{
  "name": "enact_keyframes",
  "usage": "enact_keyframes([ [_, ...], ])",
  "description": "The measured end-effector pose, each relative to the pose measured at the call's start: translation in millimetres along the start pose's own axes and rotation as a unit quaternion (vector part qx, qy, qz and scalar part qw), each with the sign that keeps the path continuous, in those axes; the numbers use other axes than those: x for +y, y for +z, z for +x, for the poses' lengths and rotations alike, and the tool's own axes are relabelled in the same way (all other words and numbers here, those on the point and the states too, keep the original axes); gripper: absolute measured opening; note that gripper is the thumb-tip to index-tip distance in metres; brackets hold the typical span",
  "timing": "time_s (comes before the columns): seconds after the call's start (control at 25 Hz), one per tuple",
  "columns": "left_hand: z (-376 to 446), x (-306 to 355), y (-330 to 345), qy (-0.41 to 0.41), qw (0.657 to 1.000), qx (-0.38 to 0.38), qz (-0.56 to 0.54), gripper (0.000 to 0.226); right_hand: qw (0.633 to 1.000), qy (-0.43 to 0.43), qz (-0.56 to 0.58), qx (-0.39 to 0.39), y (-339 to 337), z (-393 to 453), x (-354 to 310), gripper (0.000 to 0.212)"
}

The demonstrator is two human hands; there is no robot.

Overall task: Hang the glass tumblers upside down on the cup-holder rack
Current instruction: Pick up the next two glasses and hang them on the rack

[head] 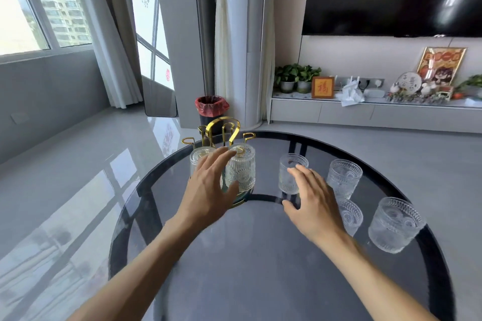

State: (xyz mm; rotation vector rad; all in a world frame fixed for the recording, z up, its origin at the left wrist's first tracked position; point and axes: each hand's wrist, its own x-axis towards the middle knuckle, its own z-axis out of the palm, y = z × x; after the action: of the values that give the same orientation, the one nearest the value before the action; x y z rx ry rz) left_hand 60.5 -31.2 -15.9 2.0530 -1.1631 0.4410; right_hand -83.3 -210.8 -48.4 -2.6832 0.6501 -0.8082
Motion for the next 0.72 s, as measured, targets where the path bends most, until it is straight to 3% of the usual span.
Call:
enact_keyframes([
  [0.08, -13, 21, 25, 0.023, 0.999, -0.041, -0.011, 0.061, 0.996, 0.059, -0.04, 0.048, -10, -22, 25, 0.067],
  [0.16, -25, 40, 53, 0.031, 0.995, -0.096, -0.024, 0.065, 0.991, 0.122, -0.046, 0.034, -17, -40, 48, 0.076],
  [0.28, -36, 65, 89, 0.01, 0.984, -0.166, -0.056, 0.076, 0.982, 0.18, 0.023, -0.045, -20, -53, 65, 0.089],
  [0.44, -44, 80, 114, -0.024, 0.968, -0.231, -0.099, 0.095, 0.959, 0.235, 0.16, -0.014, -25, -51, 58, 0.091],
  [0.52, -45, 85, 117, -0.044, 0.963, -0.226, -0.14, 0.098, 0.936, 0.249, 0.247, -0.016, -27, -50, 46, 0.093],
  [0.64, -39, 86, 105, -0.096, 0.958, -0.159, -0.217, 0.089, 0.9, 0.23, 0.37, -0.002, -28, -47, 28, 0.093],
  [0.72, -29, 81, 91, -0.135, 0.941, -0.11, -0.289, 0.079, 0.832, 0.235, 0.503, 0.006, -28, -41, 22, 0.083],
])
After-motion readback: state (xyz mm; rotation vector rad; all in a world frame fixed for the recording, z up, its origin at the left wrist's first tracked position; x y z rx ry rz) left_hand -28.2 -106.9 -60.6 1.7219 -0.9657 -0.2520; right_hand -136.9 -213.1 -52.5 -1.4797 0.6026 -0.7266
